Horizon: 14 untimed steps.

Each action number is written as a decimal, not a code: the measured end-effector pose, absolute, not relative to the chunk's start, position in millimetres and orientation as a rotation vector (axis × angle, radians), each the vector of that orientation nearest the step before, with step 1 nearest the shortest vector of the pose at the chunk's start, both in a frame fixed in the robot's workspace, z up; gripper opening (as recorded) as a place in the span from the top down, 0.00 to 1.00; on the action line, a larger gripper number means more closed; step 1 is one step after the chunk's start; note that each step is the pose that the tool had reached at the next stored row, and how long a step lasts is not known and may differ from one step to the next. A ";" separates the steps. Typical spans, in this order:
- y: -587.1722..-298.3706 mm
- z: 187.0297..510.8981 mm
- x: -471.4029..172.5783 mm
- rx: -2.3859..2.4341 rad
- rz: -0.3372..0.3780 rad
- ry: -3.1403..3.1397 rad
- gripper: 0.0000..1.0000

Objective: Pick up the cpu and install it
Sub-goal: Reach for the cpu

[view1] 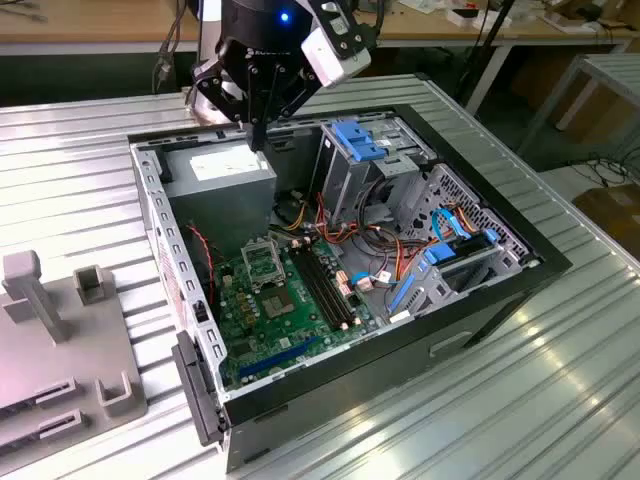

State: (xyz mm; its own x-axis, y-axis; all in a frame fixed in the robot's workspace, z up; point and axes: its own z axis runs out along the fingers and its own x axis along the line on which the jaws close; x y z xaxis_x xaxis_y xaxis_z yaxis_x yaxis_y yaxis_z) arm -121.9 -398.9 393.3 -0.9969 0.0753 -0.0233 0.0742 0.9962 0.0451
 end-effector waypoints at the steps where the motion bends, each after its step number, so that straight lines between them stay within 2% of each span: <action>1: -398.9 393.3 -121.9 0.117 0.069 3.114 0.89; 14: -398.8 393.3 -122.7 0.117 0.069 3.114 0.89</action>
